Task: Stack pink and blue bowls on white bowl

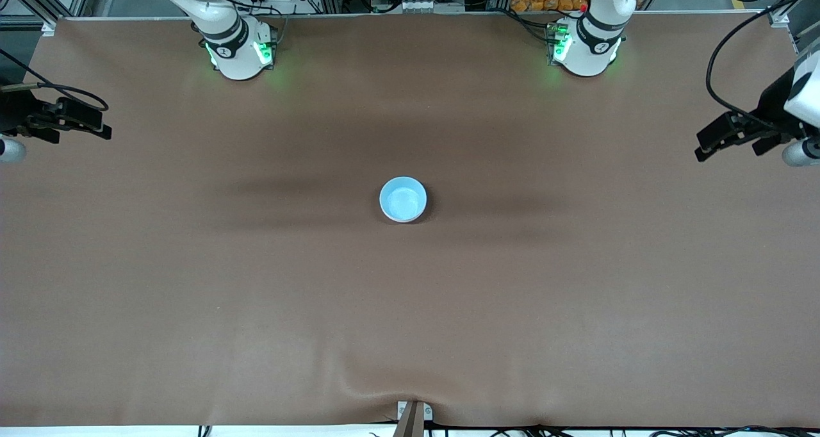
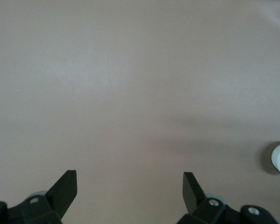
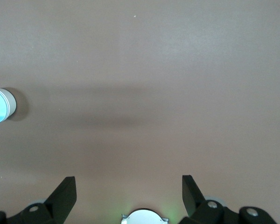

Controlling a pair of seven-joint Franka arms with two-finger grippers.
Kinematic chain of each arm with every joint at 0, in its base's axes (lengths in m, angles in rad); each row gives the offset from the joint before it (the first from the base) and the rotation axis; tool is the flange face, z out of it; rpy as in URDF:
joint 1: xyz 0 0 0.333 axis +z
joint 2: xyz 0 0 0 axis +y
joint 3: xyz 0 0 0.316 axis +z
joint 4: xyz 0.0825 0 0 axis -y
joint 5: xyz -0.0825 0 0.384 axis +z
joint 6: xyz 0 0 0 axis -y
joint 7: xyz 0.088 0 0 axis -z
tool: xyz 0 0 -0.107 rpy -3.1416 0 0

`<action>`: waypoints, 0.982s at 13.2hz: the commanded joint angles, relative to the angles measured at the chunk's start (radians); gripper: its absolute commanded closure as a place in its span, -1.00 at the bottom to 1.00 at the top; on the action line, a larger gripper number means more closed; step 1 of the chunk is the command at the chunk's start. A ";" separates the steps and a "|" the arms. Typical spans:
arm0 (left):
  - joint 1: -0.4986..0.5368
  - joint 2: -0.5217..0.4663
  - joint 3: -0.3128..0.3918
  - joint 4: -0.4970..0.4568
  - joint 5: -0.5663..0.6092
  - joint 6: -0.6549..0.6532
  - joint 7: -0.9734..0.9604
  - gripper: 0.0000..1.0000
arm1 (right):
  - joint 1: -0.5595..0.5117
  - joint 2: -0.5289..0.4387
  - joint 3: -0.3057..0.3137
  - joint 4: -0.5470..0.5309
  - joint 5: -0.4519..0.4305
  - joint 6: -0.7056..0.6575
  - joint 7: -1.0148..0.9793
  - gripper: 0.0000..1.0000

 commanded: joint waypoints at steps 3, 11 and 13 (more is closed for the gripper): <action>0.005 -0.041 0.001 0.002 -0.023 -0.066 0.056 -1.00 | -0.014 -0.012 0.006 -0.002 0.002 0.049 0.060 -1.00; 0.005 -0.040 0.001 -0.001 -0.025 -0.069 0.056 -1.00 | -0.018 -0.012 0.006 -0.006 -0.020 0.046 0.058 -1.00; 0.004 -0.034 0.001 0.004 -0.026 -0.069 0.059 -1.00 | -0.018 -0.010 0.006 -0.006 -0.023 0.047 0.060 -1.00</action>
